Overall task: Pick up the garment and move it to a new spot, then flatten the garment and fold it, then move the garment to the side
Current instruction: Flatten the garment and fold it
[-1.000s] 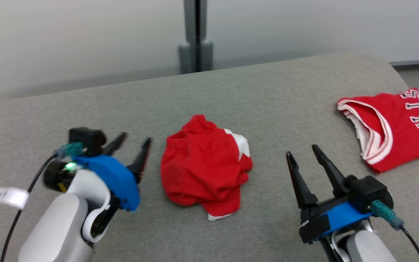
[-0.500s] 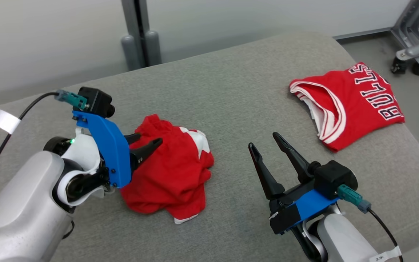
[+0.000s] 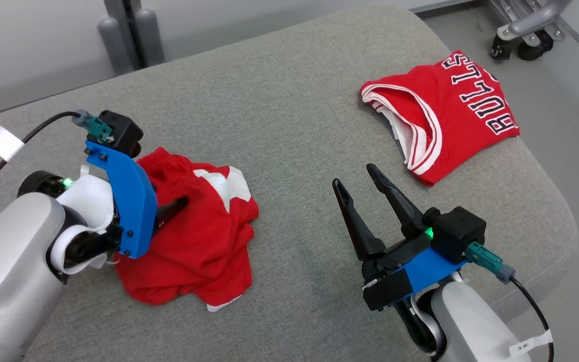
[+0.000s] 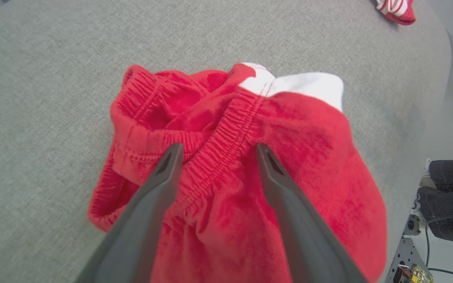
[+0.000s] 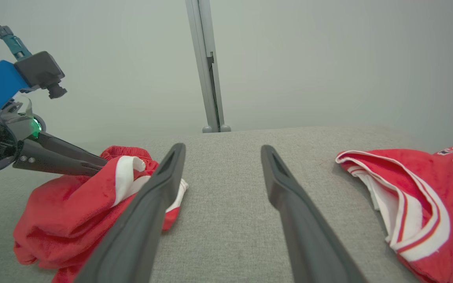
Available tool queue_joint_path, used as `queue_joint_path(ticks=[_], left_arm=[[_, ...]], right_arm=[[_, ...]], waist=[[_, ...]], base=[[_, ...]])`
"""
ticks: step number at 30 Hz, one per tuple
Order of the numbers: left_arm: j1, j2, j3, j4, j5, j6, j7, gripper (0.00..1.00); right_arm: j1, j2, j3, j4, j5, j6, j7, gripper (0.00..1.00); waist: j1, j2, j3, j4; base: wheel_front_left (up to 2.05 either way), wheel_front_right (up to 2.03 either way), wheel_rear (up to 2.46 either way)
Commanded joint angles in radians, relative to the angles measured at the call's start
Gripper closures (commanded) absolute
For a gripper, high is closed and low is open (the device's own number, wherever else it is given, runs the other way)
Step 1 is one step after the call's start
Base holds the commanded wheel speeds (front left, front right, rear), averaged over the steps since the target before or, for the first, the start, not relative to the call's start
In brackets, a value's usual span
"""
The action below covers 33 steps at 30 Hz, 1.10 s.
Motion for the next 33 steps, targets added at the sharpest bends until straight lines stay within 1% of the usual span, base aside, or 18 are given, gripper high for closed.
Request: queue_joint_path(ticks=[1, 3, 7, 8, 9, 12, 13, 15, 16, 22, 27, 33], left_arm=[[-0.017, 0.010, -0.007, 0.001, 0.003, -0.002, 0.009, 0.00], [-0.027, 0.040, -0.049, -0.010, -0.008, -0.002, 0.053, 0.00], [-0.044, 0.071, -0.108, -0.041, -0.019, -0.002, 0.130, 0.00], [-0.044, 0.074, -0.126, -0.057, -0.026, -0.002, 0.140, 0.56], [-0.043, 0.078, -0.136, -0.066, -0.031, -0.002, 0.146, 1.00], [-0.050, 0.083, -0.156, -0.093, -0.042, -0.002, 0.141, 1.00], [-0.062, 0.084, -0.177, -0.116, -0.044, -0.002, 0.125, 1.00], [-0.069, 0.078, -0.187, -0.131, -0.051, -0.002, 0.092, 1.00], [-0.069, 0.078, -0.187, -0.131, -0.051, -0.002, 0.092, 1.00], [-0.103, 0.036, -0.172, -0.145, -0.117, -0.002, -0.043, 1.00], [-0.143, -0.018, -0.141, -0.159, -0.187, -0.002, -0.154, 1.00], [-0.211, -0.129, -0.050, -0.202, -0.281, -0.002, -0.385, 1.00]], right_arm=[[-0.010, 0.003, 0.002, -0.008, 0.012, 0.000, -0.004, 0.00], [-0.006, 0.003, -0.002, -0.018, 0.022, 0.000, -0.005, 0.00], [-0.002, 0.003, -0.009, -0.025, 0.028, 0.000, -0.005, 0.00], [-0.002, 0.003, -0.010, -0.026, 0.030, 0.000, -0.005, 0.00], [-0.004, 0.003, -0.012, -0.028, 0.032, 0.000, -0.005, 0.00], [-0.007, 0.003, -0.013, -0.032, 0.032, 0.000, -0.005, 0.00], [-0.010, 0.003, -0.013, -0.033, 0.033, 0.000, -0.005, 0.00], [-0.010, 0.002, -0.016, -0.032, 0.032, 0.000, -0.005, 0.00], [-0.010, 0.002, -0.016, -0.032, 0.032, 0.000, -0.005, 0.00], [-0.004, 0.003, -0.033, -0.023, 0.019, 0.000, -0.005, 0.00], [-0.004, 0.002, -0.045, -0.019, 0.009, 0.000, -0.005, 0.00], [0.003, 0.002, -0.055, -0.012, 0.001, 0.000, -0.005, 0.00]], waist=[[-0.0001, -0.0001, 0.006, -0.002], [-0.0001, -0.0001, 0.020, -0.007], [-0.0001, -0.0001, 0.029, -0.007], [-0.0001, -0.0001, 0.031, -0.007], [-0.0001, -0.0001, 0.034, -0.006], [-0.0001, -0.0001, 0.038, -0.003], [-0.0001, -0.0001, 0.040, 0.000], [-0.0001, -0.0001, 0.040, 0.006], [-0.0001, -0.0001, 0.040, 0.006], [-0.0001, -0.0001, 0.035, 0.029], [-0.0001, -0.0001, 0.026, 0.051], [-0.0001, -0.0001, 0.007, 0.077]], base=[[0.00, 0.00, 0.00], [0.00, 0.00, 0.00], [0.00, 0.00, 0.00], [0.00, 0.00, 0.00], [0.00, 0.00, 0.00], [0.00, 0.00, 0.00], [0.00, 0.00, 0.00], [0.00, 0.00, 0.00], [0.00, 0.00, 0.00], [0.00, 0.00, 0.00], [0.00, 0.00, 0.00], [0.00, 0.00, 0.00]])
